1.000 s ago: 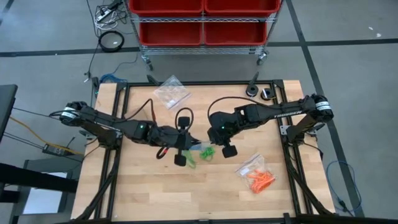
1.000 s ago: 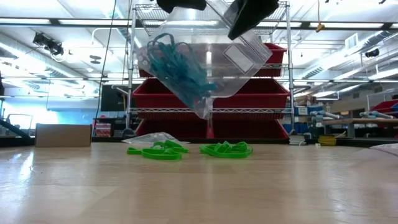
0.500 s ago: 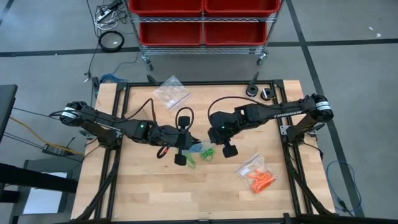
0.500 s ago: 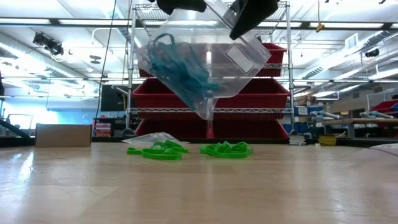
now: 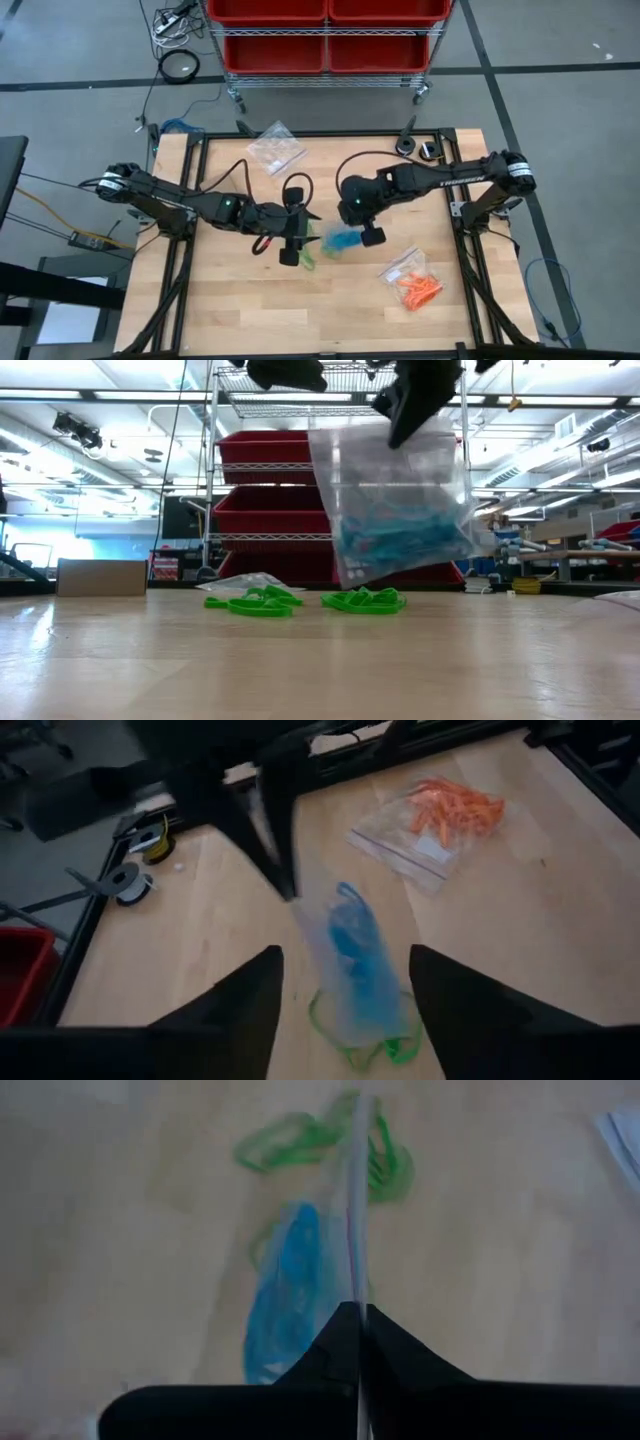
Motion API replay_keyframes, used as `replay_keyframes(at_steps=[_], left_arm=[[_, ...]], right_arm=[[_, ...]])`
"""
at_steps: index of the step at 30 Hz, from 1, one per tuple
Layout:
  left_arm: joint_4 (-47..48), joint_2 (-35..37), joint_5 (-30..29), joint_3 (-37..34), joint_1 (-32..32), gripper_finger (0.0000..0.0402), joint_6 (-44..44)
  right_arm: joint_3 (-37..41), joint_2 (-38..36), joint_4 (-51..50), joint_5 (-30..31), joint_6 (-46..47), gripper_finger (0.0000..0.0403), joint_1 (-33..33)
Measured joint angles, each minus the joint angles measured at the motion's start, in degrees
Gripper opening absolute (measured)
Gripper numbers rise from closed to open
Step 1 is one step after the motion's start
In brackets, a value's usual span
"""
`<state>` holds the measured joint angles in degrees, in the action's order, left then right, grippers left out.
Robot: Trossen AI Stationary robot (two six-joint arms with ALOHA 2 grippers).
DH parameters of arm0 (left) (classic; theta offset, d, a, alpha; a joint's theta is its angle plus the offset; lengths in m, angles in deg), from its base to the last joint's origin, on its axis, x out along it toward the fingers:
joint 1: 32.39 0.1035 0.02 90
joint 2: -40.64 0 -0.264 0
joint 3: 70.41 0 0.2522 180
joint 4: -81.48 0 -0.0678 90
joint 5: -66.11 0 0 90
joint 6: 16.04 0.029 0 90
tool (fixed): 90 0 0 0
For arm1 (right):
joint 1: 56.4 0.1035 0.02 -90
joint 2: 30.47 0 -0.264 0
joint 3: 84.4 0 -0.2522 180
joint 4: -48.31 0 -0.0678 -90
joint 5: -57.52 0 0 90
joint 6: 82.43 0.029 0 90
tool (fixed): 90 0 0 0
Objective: Sort rubber bands
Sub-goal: Close the transparent zip bag
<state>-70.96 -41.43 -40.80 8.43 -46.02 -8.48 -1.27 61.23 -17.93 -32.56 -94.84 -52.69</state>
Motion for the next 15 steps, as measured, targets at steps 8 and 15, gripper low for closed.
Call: replay_keyframes(at_steps=[8,15], left_arm=[[4.68,0.0,-0.1,-0.42,0.0,0.0233,-7.72],[1.22,0.02,-0.15,-6.71,-0.49,0.0221,-12.61]], right_arm=[[0.0,-0.46,-6.23,1.31,-0.56,0.0,-7.13],[0.0,-6.03,-14.71,-3.28,-1.75,0.0,-9.34]])
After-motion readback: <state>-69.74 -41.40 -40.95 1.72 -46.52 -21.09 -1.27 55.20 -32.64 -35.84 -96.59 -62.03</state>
